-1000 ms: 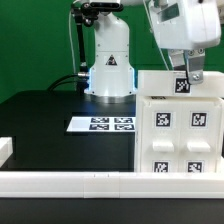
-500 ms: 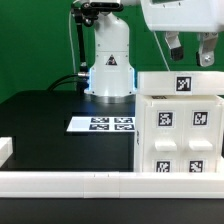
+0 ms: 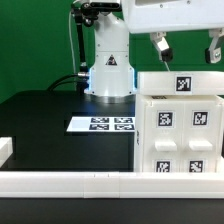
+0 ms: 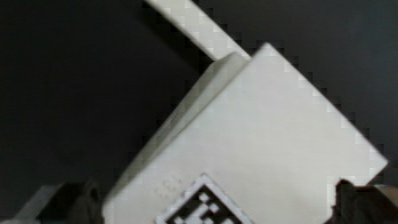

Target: Assemble cabinet

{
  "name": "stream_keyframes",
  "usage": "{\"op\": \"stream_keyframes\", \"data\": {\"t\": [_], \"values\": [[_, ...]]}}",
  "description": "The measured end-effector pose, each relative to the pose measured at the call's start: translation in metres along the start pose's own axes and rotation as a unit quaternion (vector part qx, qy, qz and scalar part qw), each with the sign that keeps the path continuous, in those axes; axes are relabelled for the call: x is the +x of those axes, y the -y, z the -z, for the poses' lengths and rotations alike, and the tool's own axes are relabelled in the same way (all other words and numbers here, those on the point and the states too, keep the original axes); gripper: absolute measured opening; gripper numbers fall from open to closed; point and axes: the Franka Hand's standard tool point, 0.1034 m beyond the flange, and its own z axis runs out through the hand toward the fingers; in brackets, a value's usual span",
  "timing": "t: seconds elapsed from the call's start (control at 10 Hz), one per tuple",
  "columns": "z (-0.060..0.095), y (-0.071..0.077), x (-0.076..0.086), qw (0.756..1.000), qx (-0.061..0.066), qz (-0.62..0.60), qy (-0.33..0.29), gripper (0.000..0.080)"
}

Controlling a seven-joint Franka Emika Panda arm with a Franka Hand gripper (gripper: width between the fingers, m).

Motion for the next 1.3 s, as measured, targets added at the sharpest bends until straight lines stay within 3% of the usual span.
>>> {"op": "stream_keyframes", "data": {"t": [0.2,0.5,0.7,0.9,1.0,1.1,1.3], "values": [[-0.001,0.006,0.000,0.984,-0.016,0.175,-0.020,0.0649],[-0.001,0.004,0.001,0.967,-0.018,0.254,-0.019,0.0649],[-0.004,0.001,0.003,0.915,-0.038,0.402,-0.018,0.0649],[-0.012,0.003,0.002,0.841,-0.050,0.538,-0.011,0.0649],[-0.013,0.002,0.003,0.816,-0.054,0.575,-0.008,0.0649],[-0.013,0.001,0.004,0.816,-0.054,0.575,-0.008,0.0649],[-0.013,0.000,0.005,0.781,-0.055,0.622,-0.005,0.0649]]}}
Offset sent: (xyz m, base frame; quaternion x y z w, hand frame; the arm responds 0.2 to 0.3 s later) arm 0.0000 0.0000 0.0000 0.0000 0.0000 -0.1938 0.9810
